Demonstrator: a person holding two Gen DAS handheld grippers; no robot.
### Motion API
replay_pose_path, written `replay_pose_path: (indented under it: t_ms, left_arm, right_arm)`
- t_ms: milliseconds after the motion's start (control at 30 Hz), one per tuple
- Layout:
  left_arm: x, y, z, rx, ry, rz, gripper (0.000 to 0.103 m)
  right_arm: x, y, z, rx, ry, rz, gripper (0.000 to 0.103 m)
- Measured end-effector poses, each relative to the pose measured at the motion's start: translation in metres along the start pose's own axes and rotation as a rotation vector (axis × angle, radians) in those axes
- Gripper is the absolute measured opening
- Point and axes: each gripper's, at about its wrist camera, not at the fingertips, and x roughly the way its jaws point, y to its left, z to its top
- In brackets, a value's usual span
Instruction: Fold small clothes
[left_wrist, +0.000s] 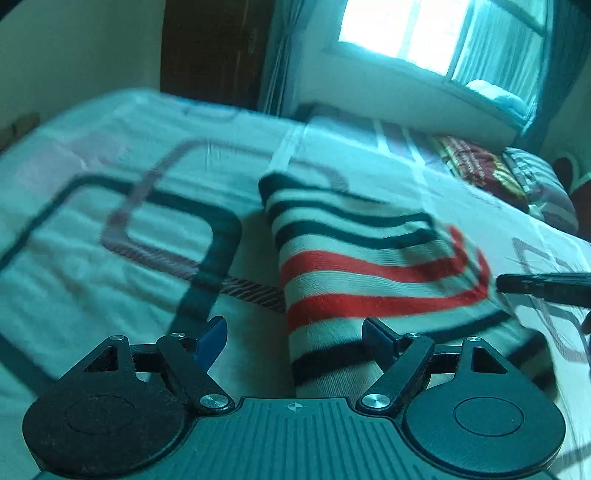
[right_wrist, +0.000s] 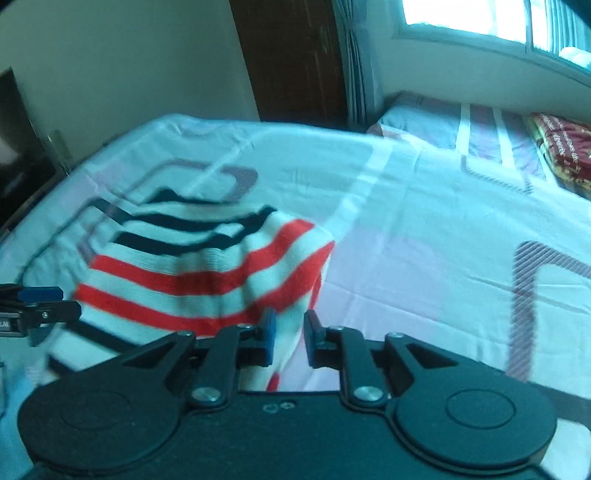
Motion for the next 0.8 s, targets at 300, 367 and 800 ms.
replay_pose_path:
  t_ms: [300, 367, 800]
  left_arm:
    - [-0.113, -0.026, -0.055, 0.049, -0.135, 0.031, 0.103]
    - [-0.144, -0.033, -0.068, 0.050, -0.167, 0.034, 0.103]
    - [-0.251, -0.062, -0.130, 0.049, -0.155, 0.005, 0.103]
  right_arm:
    - [-0.131, 0.023, -0.051, 0.020, -0.124, -0.050, 0.071]
    - [-0.157, 0.038, -0.061, 0.030, -0.160, -0.052, 0.089]
    - [-0.234, 0.122, -0.131, 0.073, -0.157, -0.142, 0.102]
